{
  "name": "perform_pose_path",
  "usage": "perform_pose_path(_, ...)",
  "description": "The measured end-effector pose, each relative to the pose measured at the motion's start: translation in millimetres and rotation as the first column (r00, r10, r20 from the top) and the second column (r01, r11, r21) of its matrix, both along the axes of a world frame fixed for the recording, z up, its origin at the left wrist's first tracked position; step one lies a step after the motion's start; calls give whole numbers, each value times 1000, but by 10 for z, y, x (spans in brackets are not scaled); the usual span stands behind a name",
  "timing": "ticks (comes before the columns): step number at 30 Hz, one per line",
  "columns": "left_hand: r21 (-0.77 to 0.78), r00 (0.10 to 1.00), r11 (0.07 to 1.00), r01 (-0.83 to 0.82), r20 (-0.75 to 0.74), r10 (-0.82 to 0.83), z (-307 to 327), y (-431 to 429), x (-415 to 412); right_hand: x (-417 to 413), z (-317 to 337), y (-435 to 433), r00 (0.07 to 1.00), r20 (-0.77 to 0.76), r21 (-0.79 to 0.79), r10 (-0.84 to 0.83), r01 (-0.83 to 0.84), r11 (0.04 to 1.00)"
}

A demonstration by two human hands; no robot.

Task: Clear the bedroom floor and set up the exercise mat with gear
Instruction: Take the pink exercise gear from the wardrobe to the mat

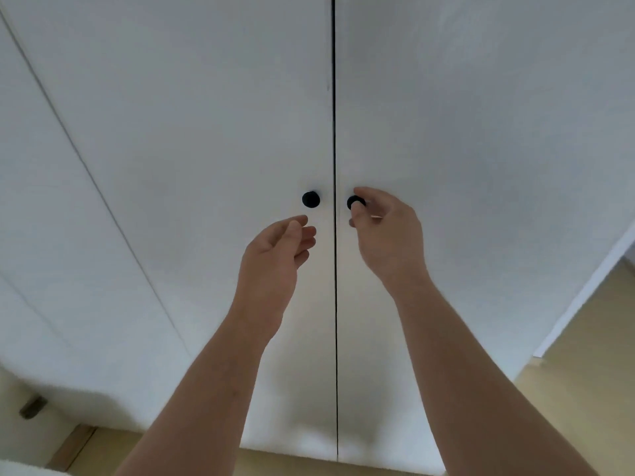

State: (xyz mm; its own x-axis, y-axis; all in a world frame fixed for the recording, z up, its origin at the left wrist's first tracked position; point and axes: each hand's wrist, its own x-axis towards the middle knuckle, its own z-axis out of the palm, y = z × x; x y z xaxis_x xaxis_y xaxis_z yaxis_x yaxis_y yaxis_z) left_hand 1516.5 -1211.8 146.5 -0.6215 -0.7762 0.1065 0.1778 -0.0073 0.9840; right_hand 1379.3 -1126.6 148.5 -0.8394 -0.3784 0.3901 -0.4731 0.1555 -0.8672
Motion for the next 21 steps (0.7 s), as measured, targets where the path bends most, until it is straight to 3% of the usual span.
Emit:
perform_pose_path(8,-26,964,964,263,41,-262,-76,-272,229,329,81,-196,967,67,-11,-245,246,969)
perform_pose_path(13,-2,933,934,358,49,-357,-120,-219,287,664,99,-42,948,97,-47,-302,308,950)
perform_pose_path(21,-136,867,859,494,142,-477,-125,130,274,1172,14,587,958,104,-130,-266,278,952)
